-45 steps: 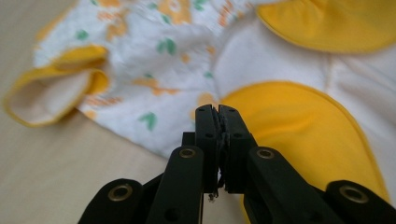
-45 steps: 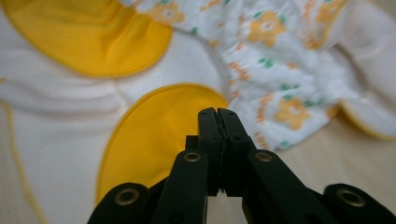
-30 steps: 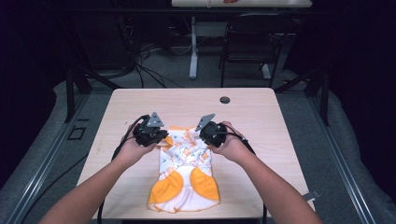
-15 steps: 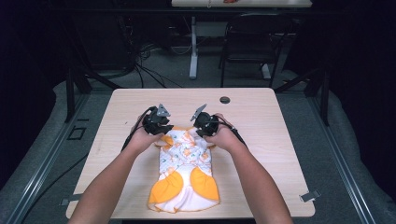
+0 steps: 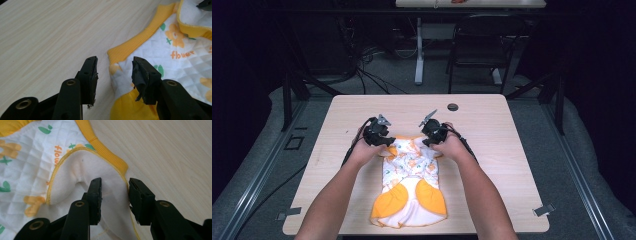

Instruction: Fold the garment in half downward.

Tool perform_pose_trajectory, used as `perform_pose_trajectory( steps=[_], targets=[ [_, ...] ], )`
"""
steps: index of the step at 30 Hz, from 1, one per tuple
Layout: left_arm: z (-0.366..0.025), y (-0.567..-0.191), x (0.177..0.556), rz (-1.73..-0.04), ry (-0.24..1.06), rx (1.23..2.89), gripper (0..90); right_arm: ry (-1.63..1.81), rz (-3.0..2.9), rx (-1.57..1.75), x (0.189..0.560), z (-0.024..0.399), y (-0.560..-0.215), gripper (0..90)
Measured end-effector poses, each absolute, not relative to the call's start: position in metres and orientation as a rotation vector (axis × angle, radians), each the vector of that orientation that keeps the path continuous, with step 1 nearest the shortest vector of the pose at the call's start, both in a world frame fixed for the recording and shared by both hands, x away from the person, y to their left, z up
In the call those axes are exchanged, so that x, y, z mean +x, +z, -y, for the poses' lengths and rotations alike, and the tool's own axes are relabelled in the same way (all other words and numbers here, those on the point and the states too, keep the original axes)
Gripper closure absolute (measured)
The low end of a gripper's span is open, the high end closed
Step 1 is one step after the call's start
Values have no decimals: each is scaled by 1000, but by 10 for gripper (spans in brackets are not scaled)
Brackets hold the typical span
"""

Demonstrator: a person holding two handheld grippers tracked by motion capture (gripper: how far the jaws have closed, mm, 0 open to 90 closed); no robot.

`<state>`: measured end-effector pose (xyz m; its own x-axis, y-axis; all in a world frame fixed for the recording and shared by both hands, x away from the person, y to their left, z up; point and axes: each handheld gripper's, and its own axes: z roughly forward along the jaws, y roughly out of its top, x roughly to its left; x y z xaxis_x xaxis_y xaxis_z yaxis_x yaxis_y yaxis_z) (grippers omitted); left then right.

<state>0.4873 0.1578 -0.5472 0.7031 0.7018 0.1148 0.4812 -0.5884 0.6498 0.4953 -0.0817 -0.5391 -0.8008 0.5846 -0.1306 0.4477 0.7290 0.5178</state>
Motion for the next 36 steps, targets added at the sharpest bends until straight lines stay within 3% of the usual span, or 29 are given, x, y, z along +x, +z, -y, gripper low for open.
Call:
perform_pose_trajectory(
  steps=[12, 18, 22, 30, 36],
  targets=[
    [-158, -565, 488, -924, 458, 2324, 500, 662, -2713, 914, 503, 83, -555, 545],
    [-160, -568, 490, -945, 427, 2318, 502, 697, -2727, 954, 505, 85, -557, 547],
    [-161, -569, 491, -965, 400, 2301, 506, 744, -2726, 978, 504, 87, -559, 594],
    [-160, -570, 490, -957, 357, 2294, 674, 752, -2756, 941, 501, 85, -558, 754],
    [-158, -571, 486, -965, 363, 2265, 786, 766, -2777, 924, 498, 86, -558, 821]
  ],
)
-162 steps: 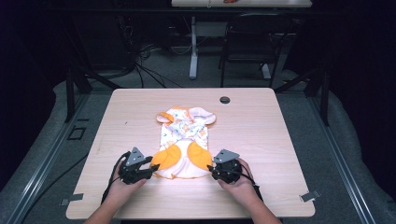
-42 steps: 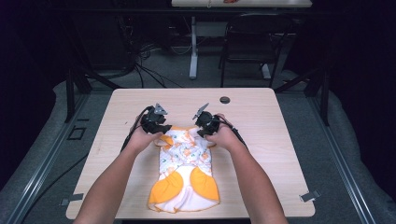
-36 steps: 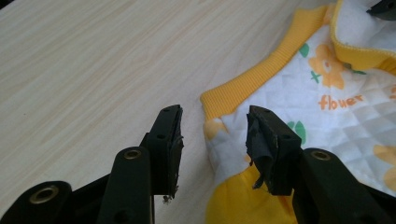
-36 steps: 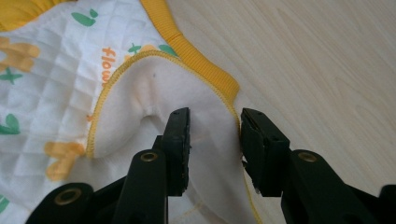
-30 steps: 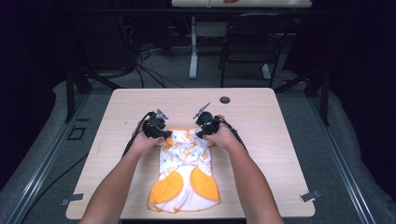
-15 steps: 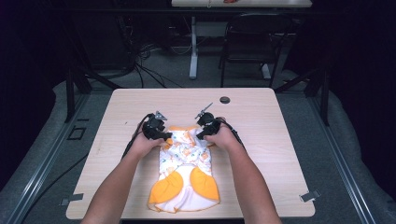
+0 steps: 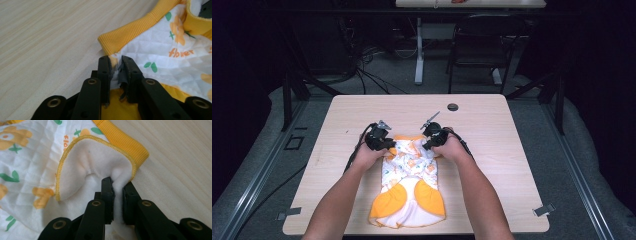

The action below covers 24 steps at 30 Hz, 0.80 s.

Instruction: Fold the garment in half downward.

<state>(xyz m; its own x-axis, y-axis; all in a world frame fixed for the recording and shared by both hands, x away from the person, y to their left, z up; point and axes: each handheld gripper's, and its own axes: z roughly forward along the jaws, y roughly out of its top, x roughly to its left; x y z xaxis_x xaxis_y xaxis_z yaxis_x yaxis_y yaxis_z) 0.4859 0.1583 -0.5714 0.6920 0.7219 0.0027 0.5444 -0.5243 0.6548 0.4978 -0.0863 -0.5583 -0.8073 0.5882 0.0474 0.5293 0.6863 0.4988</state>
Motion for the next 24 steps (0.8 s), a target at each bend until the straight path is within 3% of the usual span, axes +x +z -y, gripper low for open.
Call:
perform_pose_trajectory(
  steps=[10, 24],
  targets=[
    [-158, -560, 481, -953, 404, 2280, 872, 736, -2735, 850, 492, 83, -549, 835],
    [-167, -532, 473, -900, 457, 2246, 880, 775, -2668, 759, 477, 81, -529, 835]
  ],
)
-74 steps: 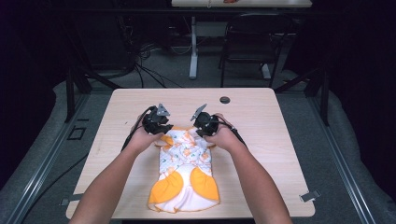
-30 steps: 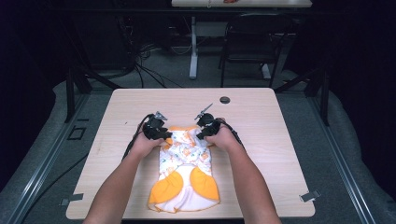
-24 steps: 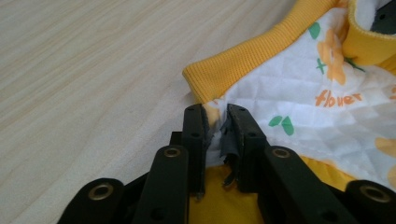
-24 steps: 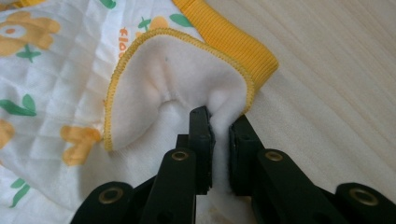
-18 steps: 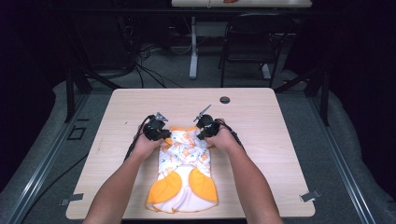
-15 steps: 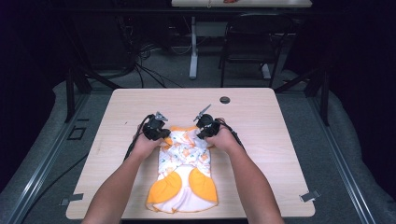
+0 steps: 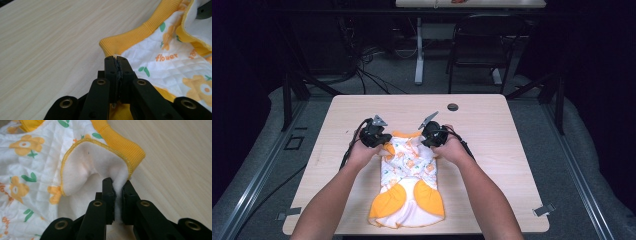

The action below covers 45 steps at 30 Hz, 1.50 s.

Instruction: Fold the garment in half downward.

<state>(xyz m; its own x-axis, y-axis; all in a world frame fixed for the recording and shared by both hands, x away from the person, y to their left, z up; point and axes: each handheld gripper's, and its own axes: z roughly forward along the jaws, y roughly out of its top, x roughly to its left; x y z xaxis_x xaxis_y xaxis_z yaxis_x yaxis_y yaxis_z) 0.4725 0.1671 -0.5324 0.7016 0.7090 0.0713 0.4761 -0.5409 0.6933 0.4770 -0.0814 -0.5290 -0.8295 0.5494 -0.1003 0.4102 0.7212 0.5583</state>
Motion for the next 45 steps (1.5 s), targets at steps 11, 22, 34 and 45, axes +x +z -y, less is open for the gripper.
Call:
perform_pose_trajectory(
  steps=[11, 22, 34, 45],
  targets=[
    [-175, -500, 465, -867, 505, 2197, 883, 830, -2605, 694, 466, 82, -499, 836],
    [-176, -475, 464, -830, 563, 2166, 883, 827, -2534, 649, 467, 84, -475, 843],
    [-174, -457, 462, -798, 612, 2144, 883, 815, -2479, 598, 464, 87, -452, 854],
    [-172, -449, 460, -769, 640, 2144, 883, 819, -2422, 583, 461, 88, -447, 851]
  ],
)
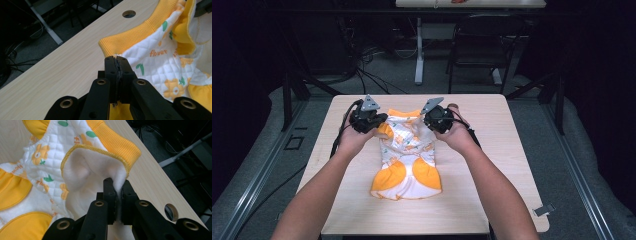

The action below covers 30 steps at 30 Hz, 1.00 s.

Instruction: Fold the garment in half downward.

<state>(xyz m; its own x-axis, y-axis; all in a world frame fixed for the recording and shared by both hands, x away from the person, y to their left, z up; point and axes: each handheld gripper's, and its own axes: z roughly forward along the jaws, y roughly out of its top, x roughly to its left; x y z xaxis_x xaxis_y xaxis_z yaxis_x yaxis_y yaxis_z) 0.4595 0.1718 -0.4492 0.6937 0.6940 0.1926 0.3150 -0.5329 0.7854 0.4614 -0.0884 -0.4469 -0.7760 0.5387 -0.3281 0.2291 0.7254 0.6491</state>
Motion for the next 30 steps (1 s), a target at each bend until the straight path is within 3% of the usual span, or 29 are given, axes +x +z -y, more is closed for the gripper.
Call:
perform_pose_trajectory(
  steps=[30],
  targets=[
    [-176, -481, 410, -637, 546, 2169, 883, 760, -2473, 457, 403, 92, -480, 846]
  ],
)
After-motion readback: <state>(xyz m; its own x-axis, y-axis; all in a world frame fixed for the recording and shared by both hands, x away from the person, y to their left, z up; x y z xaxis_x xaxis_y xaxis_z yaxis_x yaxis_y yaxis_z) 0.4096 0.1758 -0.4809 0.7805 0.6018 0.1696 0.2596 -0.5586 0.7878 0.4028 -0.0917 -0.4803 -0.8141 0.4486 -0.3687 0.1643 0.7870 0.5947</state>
